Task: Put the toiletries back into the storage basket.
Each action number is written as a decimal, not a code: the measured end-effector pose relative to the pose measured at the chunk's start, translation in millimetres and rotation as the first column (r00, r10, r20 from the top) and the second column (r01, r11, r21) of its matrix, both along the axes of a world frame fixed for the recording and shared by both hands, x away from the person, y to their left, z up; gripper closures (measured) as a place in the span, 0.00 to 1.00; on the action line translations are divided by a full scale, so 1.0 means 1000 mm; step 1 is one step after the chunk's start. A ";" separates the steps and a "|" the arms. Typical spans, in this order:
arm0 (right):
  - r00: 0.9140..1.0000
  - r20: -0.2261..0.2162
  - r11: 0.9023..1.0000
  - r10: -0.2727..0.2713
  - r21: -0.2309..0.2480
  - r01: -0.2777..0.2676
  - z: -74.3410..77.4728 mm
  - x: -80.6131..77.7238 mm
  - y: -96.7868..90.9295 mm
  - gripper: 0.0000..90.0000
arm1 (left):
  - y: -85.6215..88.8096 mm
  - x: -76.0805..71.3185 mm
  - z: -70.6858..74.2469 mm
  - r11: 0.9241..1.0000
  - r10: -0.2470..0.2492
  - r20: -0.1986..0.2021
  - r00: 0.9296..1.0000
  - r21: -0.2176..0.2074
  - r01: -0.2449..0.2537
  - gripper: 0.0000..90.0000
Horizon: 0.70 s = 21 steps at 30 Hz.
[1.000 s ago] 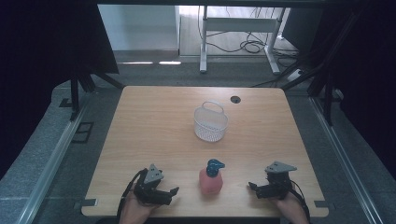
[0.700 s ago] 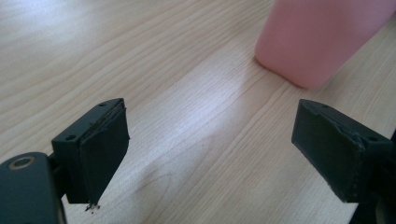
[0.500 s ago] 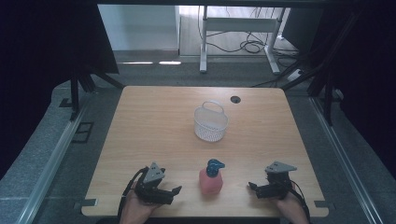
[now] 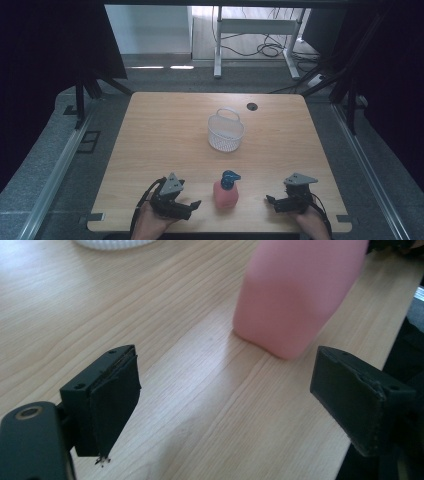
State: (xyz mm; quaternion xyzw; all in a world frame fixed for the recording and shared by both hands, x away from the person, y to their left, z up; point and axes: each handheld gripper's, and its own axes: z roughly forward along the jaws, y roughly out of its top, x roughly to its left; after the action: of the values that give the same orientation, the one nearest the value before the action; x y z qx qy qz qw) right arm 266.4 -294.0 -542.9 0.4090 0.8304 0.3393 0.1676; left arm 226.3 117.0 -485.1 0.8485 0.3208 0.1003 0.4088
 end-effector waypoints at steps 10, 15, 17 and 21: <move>1.000 0.000 1.000 0.000 0.000 0.000 0.000 0.000 0.000 0.00 | -0.015 0.001 0.014 0.998 -0.068 0.007 0.998 -0.008 0.068 0.14; 1.000 0.000 1.000 0.000 0.000 0.000 0.000 0.000 0.000 0.00 | -0.023 0.003 0.019 0.995 -0.095 0.006 0.995 -0.018 0.095 0.15; 1.000 0.000 1.000 0.000 0.000 0.000 0.000 0.000 0.000 0.00 | -0.025 0.003 0.020 0.995 -0.101 0.006 0.995 -0.021 0.101 0.15; 1.000 0.000 1.000 0.000 0.000 0.000 0.000 0.000 0.000 0.00 | -0.032 0.005 0.023 0.993 -0.118 0.010 0.993 -0.021 0.119 0.15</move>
State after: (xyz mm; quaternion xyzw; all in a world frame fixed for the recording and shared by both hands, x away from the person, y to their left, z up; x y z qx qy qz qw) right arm 266.4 -294.1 -542.9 0.4091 0.8303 0.3393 0.1676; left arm 231.6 85.2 -462.5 0.8611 0.2691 0.0761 0.4245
